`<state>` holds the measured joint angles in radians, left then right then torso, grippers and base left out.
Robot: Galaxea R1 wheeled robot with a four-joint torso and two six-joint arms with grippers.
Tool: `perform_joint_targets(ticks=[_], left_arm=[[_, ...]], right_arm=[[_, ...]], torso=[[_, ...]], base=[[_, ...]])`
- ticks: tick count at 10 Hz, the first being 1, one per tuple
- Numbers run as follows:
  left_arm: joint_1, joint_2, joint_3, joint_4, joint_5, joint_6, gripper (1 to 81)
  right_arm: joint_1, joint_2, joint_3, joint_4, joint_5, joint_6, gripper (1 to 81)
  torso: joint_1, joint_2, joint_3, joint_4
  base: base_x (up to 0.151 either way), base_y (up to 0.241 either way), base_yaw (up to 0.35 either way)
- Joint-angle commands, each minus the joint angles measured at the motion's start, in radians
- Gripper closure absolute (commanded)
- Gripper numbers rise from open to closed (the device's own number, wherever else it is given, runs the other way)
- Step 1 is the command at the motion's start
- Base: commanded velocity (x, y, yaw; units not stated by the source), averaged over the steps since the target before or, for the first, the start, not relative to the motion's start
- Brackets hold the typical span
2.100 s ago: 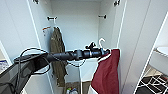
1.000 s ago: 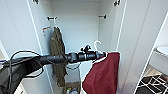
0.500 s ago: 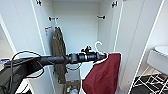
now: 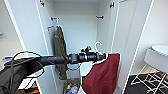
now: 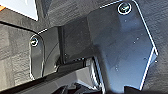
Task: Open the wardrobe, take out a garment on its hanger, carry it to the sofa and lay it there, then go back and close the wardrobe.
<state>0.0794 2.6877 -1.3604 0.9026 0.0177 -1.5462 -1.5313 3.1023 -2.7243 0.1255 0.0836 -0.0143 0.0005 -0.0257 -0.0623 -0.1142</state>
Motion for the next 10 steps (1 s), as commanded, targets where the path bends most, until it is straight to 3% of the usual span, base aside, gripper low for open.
perform_joint_targets(ticks=[1, 6, 10], left_arm=[[-0.2, 0.008, 0.02, 0.021, -0.068, 0.001, 81.1], [-0.198, 0.005, 0.027, 0.022, -0.068, 0.0, 81.1], [-0.184, 0.005, 0.03, 0.026, -0.067, 0.001, 81.1]], right_arm=[[0.047, 0.011, 0.009, 0.002, -0.054, -0.003, 1.0], [0.045, 0.011, 0.009, 0.002, -0.054, -0.003, 1.0], [0.044, -0.015, 0.012, -0.001, -0.057, -0.007, 1.0]], torso=[[0.0, 0.0, 0.0, 0.0], [0.0, 0.0, 0.0, 0.0], [0.0, -0.002, 0.001, 0.0]], base=[[-0.126, 0.0, 0.0], [-0.117, 0.0, 0.0], [-0.016, 0.0, 0.0]])
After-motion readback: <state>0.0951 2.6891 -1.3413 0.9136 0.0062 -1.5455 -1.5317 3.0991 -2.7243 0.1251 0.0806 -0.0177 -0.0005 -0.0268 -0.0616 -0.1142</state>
